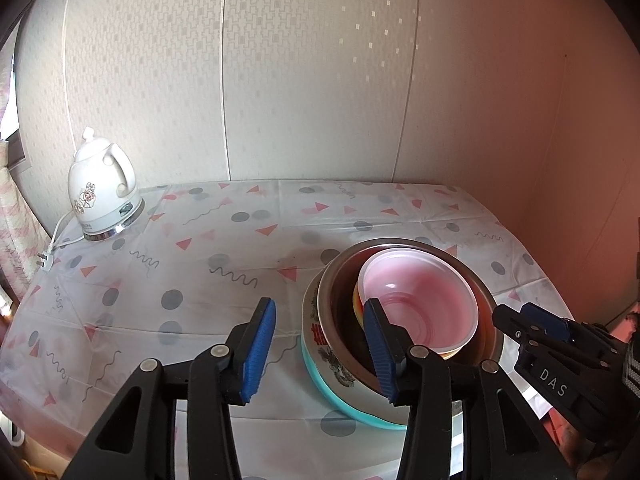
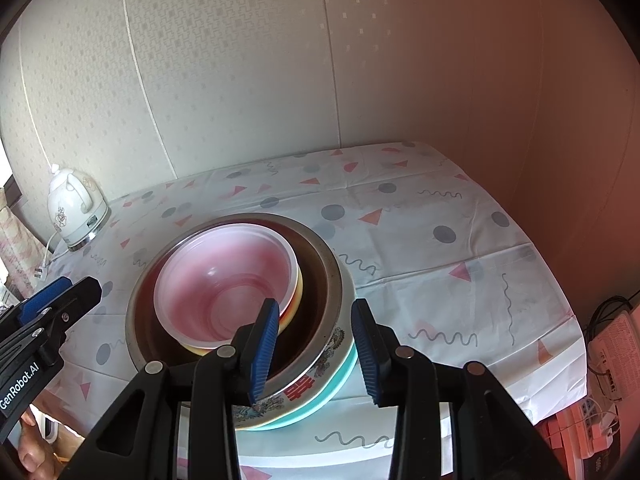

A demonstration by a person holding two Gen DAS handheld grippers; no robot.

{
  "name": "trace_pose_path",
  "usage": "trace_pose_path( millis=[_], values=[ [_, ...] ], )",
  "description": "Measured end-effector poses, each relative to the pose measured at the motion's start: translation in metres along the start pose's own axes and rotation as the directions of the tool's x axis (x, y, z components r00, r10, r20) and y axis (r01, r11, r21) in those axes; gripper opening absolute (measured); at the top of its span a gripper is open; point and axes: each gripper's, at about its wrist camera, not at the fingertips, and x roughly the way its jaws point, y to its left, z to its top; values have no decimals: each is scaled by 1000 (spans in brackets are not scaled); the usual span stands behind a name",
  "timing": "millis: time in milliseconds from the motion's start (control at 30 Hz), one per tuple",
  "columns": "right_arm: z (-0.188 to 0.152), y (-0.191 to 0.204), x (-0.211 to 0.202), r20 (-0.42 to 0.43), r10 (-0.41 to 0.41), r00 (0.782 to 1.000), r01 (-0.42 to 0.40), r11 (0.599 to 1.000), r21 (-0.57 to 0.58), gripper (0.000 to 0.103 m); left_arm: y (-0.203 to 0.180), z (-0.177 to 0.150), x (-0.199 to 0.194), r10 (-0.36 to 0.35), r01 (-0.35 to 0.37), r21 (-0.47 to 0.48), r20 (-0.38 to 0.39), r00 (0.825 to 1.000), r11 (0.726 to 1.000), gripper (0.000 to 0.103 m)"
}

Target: Organize plates and bowls

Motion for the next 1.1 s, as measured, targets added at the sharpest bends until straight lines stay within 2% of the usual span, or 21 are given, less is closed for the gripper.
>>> trace_pose_path(
  millis=[1100],
  values=[
    [-1,1,1,-1,1,1000,-1,1000,0,38,-2,-1,1,-2,2,9,-14,1000,1000,48]
  ],
)
